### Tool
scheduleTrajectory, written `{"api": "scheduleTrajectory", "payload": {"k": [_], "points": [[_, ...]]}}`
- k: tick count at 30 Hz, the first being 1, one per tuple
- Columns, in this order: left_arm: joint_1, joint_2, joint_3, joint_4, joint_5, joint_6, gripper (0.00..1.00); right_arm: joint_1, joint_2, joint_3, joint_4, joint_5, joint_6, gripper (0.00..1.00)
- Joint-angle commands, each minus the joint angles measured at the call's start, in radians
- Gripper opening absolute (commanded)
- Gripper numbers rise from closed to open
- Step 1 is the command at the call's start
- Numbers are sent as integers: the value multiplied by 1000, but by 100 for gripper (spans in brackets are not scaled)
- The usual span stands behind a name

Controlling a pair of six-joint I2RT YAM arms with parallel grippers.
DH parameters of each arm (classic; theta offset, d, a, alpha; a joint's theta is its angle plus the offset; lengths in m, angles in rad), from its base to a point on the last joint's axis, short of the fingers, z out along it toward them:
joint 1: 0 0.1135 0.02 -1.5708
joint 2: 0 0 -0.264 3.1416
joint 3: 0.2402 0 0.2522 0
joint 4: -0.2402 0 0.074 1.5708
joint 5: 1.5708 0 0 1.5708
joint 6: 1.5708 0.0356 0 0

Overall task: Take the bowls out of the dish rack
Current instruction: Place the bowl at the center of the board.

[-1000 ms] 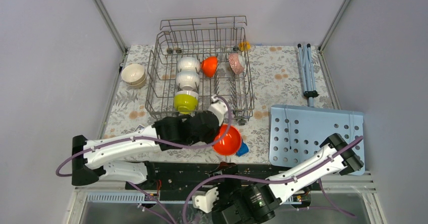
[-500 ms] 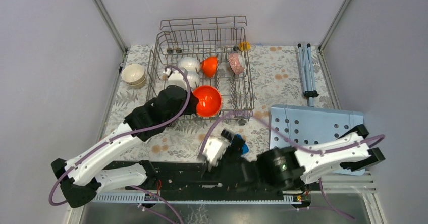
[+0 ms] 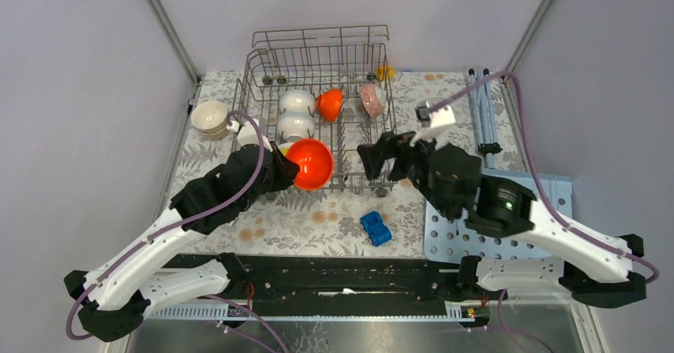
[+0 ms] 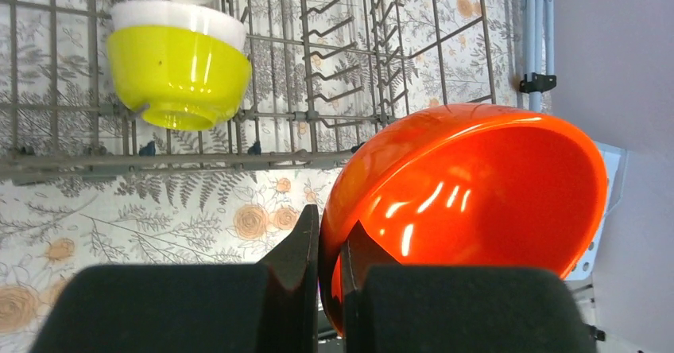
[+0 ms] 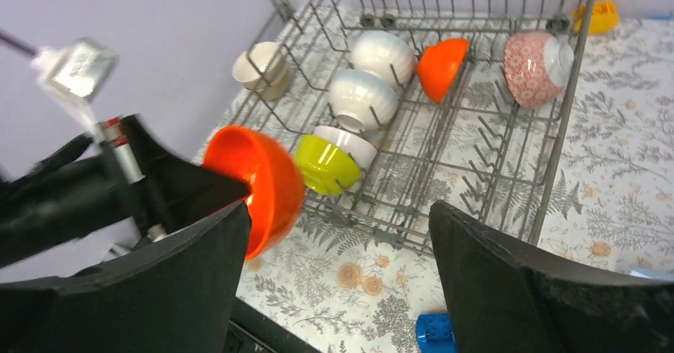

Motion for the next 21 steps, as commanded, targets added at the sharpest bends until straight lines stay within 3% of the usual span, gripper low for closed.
{"api": "scheduleTrajectory", "payload": {"k": [1, 5, 9, 13, 21], "points": [[1, -44, -19, -13, 42, -107, 0, -152, 91, 33, -24, -226, 87, 89], [2, -47, -64, -1, 60, -144, 0, -273, 125, 6, 22, -411, 128, 86], [2, -23, -101, 0, 89, -170, 0, -307, 126, -68, 71, -523, 149, 73], [2, -3, -135, 19, 161, -189, 0, -306, 133, -84, 60, -581, 144, 69], [2, -33, -191, 12, 164, -239, 0, -297, 191, -116, 41, -635, 117, 62]]}}
